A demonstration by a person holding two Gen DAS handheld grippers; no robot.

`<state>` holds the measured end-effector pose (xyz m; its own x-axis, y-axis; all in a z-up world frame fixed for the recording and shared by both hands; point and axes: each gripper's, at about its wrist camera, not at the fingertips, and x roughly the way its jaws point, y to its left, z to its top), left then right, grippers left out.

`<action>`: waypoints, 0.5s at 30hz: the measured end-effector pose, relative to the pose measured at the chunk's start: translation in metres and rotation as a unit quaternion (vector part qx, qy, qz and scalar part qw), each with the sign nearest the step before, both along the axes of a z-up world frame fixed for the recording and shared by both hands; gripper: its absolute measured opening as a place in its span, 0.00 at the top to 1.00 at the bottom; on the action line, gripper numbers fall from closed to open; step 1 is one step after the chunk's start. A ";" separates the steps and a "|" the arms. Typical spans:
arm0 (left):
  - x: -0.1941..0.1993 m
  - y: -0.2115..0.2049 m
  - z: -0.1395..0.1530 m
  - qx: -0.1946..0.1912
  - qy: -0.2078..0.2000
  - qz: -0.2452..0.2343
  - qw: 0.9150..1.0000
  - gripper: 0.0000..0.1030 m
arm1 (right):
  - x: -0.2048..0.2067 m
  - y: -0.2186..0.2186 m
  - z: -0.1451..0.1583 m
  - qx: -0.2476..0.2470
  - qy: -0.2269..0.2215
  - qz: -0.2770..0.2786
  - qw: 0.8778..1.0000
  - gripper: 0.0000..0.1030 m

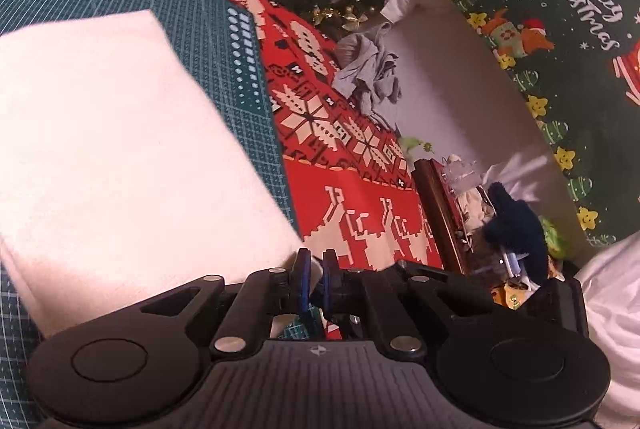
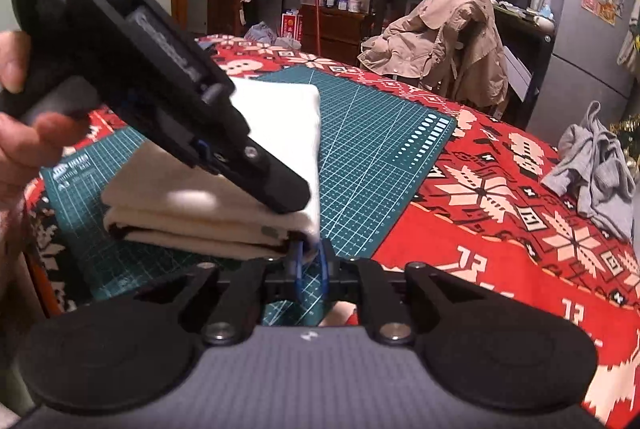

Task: Fold clothes

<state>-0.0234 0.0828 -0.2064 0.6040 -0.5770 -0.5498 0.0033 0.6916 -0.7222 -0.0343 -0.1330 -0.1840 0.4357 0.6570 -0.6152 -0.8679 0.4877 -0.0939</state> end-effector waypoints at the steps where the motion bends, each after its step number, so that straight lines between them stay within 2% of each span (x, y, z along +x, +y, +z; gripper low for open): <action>1: -0.001 0.000 -0.001 -0.002 0.001 0.002 1.000 0.95 | 0.000 0.001 -0.001 0.001 0.000 0.004 1.000 0.89; 4: -0.002 0.000 -0.004 -0.010 0.003 0.007 1.000 0.95 | -0.002 0.003 -0.003 -0.003 -0.010 0.012 1.000 0.93; 11: -0.003 0.000 -0.006 -0.009 0.004 0.003 1.000 0.95 | -0.015 0.007 -0.008 -0.027 -0.053 0.024 0.998 0.95; 15: -0.005 0.003 -0.003 -0.017 0.004 0.008 1.000 0.95 | -0.019 0.002 -0.006 -0.033 -0.043 0.015 0.998 0.95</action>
